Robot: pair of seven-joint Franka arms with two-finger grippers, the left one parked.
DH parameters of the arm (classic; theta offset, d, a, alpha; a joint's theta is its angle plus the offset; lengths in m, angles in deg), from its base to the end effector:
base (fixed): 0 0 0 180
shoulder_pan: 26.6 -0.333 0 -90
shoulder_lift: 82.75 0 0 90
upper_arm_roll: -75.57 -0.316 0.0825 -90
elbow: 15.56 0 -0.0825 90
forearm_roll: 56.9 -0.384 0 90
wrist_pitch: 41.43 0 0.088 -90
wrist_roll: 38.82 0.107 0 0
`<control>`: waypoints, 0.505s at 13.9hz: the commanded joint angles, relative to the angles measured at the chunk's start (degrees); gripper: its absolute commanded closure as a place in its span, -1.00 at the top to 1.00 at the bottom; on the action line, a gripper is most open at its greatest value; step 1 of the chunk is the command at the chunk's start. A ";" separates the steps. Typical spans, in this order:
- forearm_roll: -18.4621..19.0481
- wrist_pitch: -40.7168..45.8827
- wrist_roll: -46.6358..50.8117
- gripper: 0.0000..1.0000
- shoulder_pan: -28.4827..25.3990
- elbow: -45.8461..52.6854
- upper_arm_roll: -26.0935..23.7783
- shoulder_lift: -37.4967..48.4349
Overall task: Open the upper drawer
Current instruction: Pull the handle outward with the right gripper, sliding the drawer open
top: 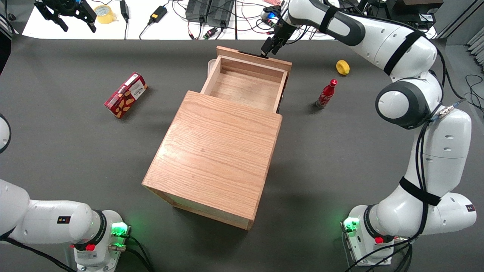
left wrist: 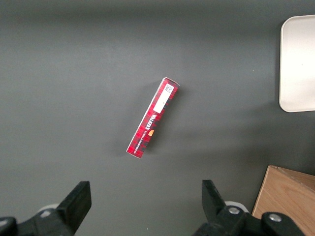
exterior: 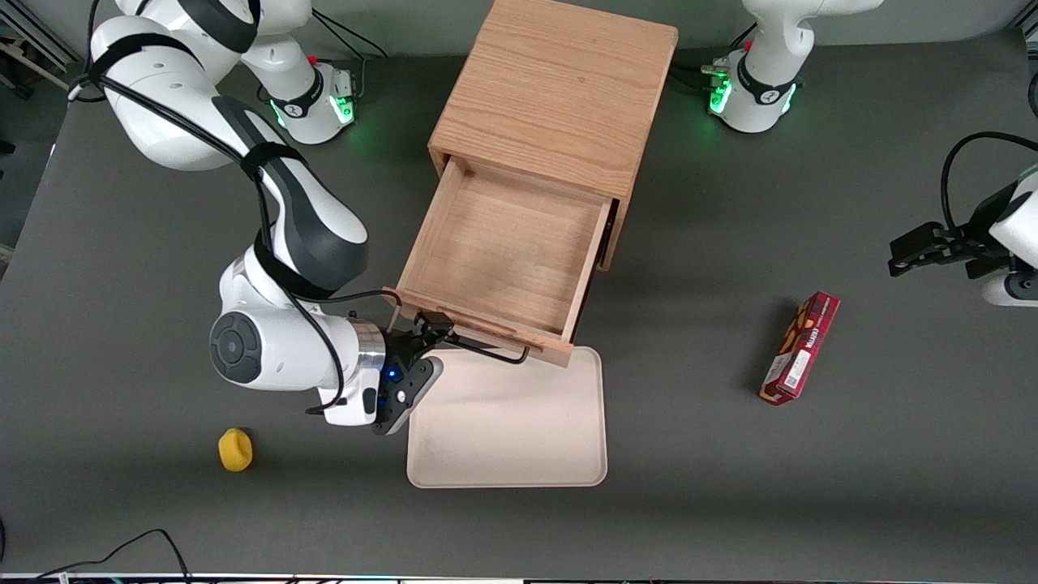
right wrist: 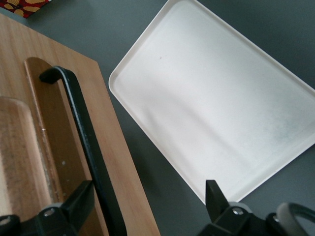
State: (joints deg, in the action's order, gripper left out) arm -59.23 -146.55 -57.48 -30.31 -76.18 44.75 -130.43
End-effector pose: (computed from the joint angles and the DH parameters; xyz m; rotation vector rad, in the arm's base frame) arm 0.6929 0.3118 0.3858 -2.5208 -1.0040 0.0105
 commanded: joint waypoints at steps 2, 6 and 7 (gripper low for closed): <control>1.27 2.90 -0.77 1.00 -0.85 4.80 0.06 -1.28; 1.18 6.74 0.72 1.00 -1.02 4.02 0.05 8.19; 1.88 7.72 2.12 1.00 -1.12 3.58 0.93 10.74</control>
State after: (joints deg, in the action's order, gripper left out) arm -59.06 -141.85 -57.32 -30.67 -71.24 44.06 -125.86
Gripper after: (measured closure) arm 0.000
